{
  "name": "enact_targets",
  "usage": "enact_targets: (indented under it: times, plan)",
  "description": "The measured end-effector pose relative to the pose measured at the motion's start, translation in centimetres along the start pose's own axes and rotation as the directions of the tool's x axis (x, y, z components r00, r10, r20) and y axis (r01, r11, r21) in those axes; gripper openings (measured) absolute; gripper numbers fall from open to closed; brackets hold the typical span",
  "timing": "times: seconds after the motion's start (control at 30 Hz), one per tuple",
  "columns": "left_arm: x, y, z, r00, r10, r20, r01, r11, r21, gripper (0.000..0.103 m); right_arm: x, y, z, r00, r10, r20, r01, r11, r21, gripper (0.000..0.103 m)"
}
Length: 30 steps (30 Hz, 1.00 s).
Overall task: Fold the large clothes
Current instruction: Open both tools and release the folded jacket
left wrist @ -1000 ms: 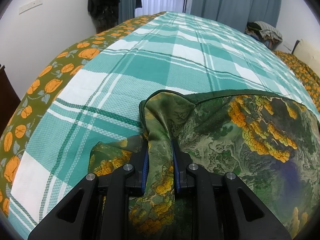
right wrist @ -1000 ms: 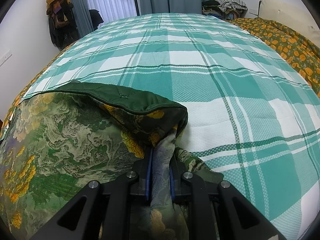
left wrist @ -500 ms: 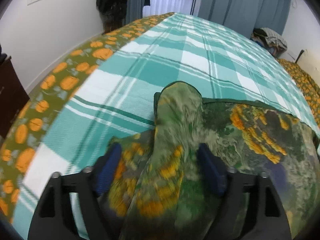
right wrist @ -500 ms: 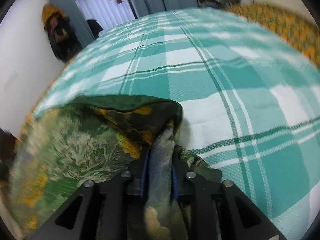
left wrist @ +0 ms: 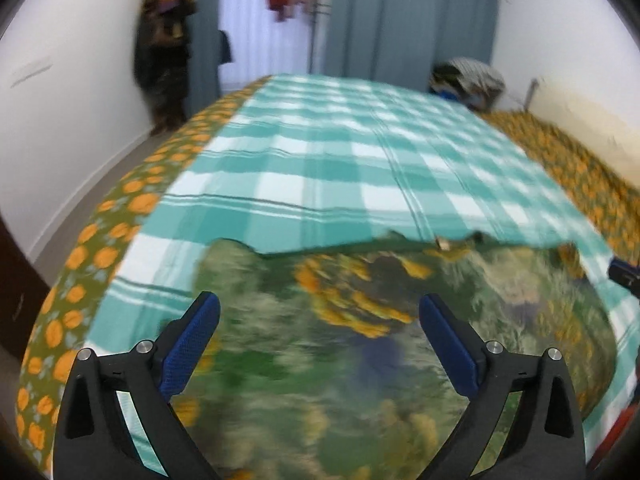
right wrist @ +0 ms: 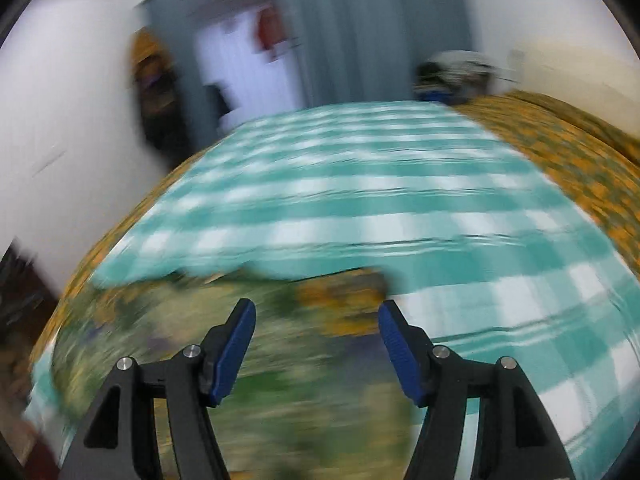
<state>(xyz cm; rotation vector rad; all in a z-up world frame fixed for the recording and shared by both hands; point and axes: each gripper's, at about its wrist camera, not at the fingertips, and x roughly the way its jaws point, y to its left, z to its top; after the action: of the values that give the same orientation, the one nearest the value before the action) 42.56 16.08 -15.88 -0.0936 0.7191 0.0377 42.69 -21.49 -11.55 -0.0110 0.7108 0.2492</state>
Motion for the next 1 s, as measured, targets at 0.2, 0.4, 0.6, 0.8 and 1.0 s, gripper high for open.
enact_targets:
  times: [0.2,0.4,0.6,0.8,1.0]
  plan:
    - [6.0,1.7,-2.8,0.984,0.126,-0.124,-0.124,0.992,0.027,0.100,6.8,3.5,-4.6,0.981,-0.062,-0.184,0.035,0.989,-0.142,0.065]
    - [6.9,6.6,-4.6,0.993,0.045,-0.113,-0.057,0.992,-0.110,0.101,7.5,-4.0,-6.9,0.987,0.051,-0.155,-0.032,0.992,0.125,0.065]
    - [6.7,5.8,-5.3,0.994,0.075,-0.074,-0.082,0.992,-0.095,0.102,8.3,-2.3,-7.6,0.993,-0.039,-0.115,0.044,0.998,0.040,0.065]
    - [6.0,5.4,-5.0,0.988,0.109,-0.106,-0.118,0.989,-0.084,0.102,7.7,-3.1,-7.7,0.995,-0.008,-0.100,0.016,0.997,0.076,0.065]
    - [2.1,6.0,-5.0,0.986,0.109,-0.129,-0.126,0.984,-0.127,0.102,4.3,-4.5,-6.7,0.995,0.004,-0.103,0.015,0.985,0.174,0.065]
